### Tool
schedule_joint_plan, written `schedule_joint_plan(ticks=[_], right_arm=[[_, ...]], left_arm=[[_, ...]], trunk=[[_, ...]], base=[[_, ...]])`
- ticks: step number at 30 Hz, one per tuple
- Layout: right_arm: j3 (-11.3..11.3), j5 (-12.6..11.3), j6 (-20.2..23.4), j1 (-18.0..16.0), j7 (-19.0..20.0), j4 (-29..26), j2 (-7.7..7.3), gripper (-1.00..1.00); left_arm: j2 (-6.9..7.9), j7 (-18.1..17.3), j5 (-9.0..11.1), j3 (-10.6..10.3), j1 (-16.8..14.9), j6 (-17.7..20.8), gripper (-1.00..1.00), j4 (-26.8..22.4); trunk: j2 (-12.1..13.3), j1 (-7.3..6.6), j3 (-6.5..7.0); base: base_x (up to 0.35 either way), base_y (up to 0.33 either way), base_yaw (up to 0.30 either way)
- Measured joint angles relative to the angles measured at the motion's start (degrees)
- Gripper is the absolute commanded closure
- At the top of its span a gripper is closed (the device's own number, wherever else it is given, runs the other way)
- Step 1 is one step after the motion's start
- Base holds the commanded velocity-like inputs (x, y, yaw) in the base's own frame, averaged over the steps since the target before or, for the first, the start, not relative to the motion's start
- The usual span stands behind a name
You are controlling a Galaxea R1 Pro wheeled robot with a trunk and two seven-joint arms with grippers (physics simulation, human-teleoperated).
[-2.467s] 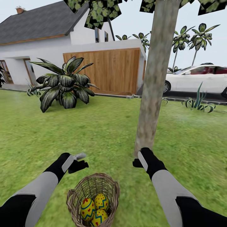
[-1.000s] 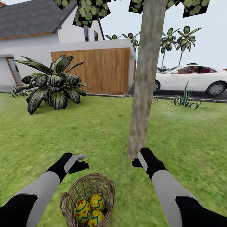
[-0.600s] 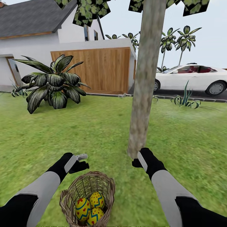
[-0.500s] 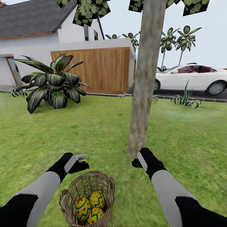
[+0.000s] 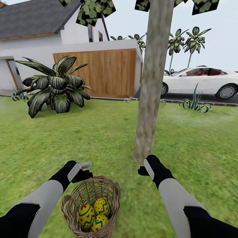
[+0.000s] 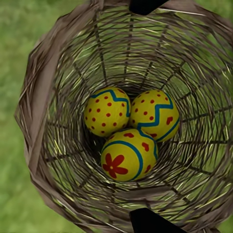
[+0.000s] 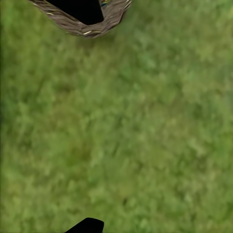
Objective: Take the three Easter eggs out of the wicker basket on the lawn in the garden, then place them on the lawn next to a single tree (choose any tree) so that all three eggs are next to the same tree and none are left in the basket.
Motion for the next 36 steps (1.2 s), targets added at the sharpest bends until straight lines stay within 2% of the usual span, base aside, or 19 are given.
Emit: schedule_joint_plan(ticks=[36], right_arm=[[0.32, -0.19, -0.02, 0.03, 0.03, 0.22, 0.24, -1.00]], left_arm=[[0.05, -0.10, 0.09, -0.18, 0.00, -0.75, -1.00, -0.03]], trunk=[[-14.44, 7.91, -6.46]], base=[[0.000, 0.000, 0.000]])
